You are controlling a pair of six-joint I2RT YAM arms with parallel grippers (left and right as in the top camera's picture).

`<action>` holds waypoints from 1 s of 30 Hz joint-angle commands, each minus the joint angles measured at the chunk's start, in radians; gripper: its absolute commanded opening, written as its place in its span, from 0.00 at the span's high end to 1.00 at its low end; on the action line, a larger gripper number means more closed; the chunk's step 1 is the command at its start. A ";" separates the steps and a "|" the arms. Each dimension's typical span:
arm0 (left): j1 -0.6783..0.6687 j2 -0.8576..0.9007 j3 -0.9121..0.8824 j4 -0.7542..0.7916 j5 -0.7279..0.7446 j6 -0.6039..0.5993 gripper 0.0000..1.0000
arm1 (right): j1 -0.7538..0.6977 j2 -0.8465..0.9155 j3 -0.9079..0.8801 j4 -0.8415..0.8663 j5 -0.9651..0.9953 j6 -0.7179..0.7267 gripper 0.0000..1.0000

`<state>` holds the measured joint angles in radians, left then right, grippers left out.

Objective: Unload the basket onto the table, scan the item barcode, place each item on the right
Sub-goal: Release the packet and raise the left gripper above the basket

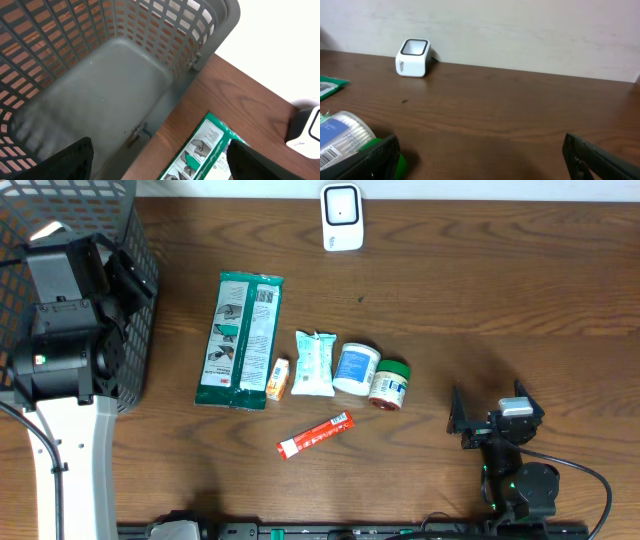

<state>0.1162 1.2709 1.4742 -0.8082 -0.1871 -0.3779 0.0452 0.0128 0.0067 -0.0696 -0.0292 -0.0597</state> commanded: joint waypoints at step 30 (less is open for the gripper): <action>0.003 0.003 0.004 -0.003 -0.008 0.002 0.16 | 0.009 0.000 -0.001 -0.004 -0.002 0.047 0.01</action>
<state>0.1162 1.2709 1.4742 -0.8082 -0.1871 -0.3779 0.0452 0.0128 0.0067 -0.0696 -0.0296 -0.0551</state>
